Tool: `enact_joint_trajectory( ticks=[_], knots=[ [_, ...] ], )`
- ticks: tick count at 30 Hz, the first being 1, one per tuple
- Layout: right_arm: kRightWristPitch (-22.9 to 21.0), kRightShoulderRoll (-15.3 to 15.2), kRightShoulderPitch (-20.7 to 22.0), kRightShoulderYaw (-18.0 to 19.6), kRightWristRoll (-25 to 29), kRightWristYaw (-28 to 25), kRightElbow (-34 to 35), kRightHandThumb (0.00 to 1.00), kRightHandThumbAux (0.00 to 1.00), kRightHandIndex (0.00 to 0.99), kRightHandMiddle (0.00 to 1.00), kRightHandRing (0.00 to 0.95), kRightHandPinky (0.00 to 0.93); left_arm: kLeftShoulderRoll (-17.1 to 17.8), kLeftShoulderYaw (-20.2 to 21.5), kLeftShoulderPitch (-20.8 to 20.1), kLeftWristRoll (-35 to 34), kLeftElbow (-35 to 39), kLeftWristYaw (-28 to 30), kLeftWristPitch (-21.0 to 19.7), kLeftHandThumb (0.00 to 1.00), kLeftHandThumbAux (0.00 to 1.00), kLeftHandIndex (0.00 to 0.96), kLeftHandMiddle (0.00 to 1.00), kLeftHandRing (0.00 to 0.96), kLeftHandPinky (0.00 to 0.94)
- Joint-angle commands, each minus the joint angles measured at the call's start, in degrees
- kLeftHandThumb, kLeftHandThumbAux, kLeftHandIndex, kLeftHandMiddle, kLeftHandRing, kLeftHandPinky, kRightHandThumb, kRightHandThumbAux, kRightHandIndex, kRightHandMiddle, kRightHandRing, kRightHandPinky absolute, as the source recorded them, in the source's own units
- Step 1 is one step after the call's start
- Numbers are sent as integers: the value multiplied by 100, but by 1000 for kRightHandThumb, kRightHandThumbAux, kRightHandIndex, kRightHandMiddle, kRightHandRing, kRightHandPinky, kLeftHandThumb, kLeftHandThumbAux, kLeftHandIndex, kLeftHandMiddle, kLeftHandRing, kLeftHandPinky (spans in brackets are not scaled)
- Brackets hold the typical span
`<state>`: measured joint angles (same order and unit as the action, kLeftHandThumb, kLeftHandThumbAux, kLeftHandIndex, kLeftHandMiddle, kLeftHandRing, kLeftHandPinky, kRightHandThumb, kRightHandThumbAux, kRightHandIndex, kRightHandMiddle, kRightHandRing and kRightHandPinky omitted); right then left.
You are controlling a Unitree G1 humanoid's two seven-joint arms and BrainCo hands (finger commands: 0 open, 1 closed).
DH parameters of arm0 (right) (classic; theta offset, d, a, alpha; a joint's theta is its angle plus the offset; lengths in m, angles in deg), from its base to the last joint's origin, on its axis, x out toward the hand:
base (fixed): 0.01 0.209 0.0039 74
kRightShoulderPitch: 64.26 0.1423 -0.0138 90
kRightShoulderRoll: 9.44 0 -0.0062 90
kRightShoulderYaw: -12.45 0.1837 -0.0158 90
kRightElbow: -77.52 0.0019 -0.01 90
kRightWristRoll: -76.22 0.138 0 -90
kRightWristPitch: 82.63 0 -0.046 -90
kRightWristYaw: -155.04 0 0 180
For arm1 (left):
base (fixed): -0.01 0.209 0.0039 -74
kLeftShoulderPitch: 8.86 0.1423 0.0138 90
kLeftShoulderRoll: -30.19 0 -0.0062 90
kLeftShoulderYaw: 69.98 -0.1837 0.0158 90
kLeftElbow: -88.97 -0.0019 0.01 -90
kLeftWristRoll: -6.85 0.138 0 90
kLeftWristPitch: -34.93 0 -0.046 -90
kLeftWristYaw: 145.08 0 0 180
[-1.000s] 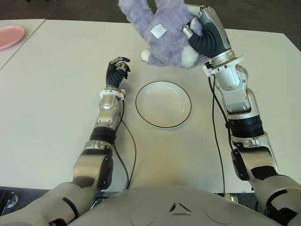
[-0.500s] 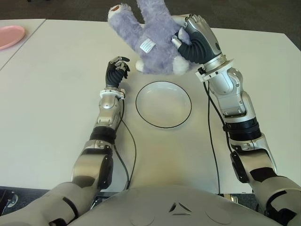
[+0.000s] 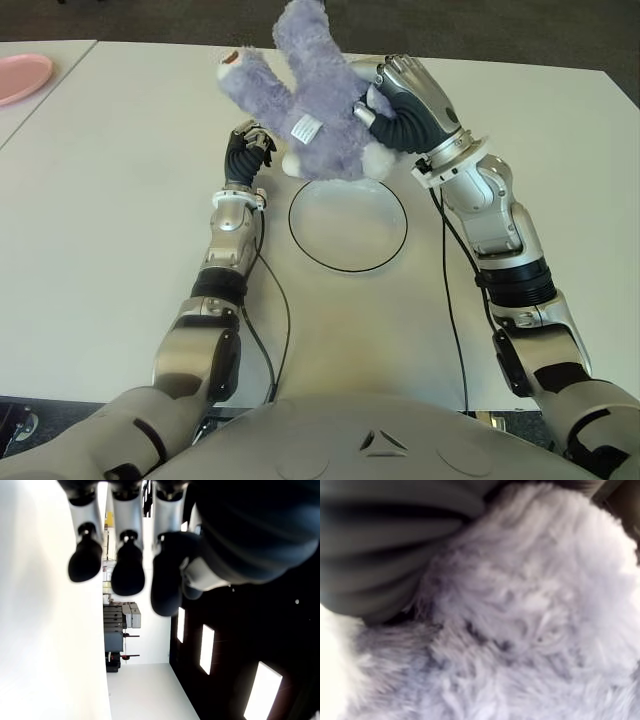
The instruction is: Put the doll into the plate.
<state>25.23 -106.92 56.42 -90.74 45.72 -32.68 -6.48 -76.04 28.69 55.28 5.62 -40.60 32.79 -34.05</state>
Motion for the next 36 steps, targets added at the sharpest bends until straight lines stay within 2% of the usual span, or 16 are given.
enact_joint_trajectory(
  ticks=[1,8,22,36],
  knots=[
    [128,-86,-217,-102,31,-236,86,857,678,398,532,845,790,-147,61,556,-123,-372,-83,22,715,701,443,717,745,742],
    [398,-185,-212,-165,-104,-279,-52,857,678,396,532,844,788,-130,3,580,-13,-302,-213,34,717,699,444,719,747,745],
    [935,-239,-308,-252,-531,11,-362,855,679,394,533,832,789,-78,-35,627,-38,-227,-167,21,715,701,444,728,753,743],
    [1260,-427,-370,-364,-975,87,-517,854,679,395,532,818,793,-86,-12,689,-80,-127,-158,-20,714,701,444,730,753,735]
  ],
)
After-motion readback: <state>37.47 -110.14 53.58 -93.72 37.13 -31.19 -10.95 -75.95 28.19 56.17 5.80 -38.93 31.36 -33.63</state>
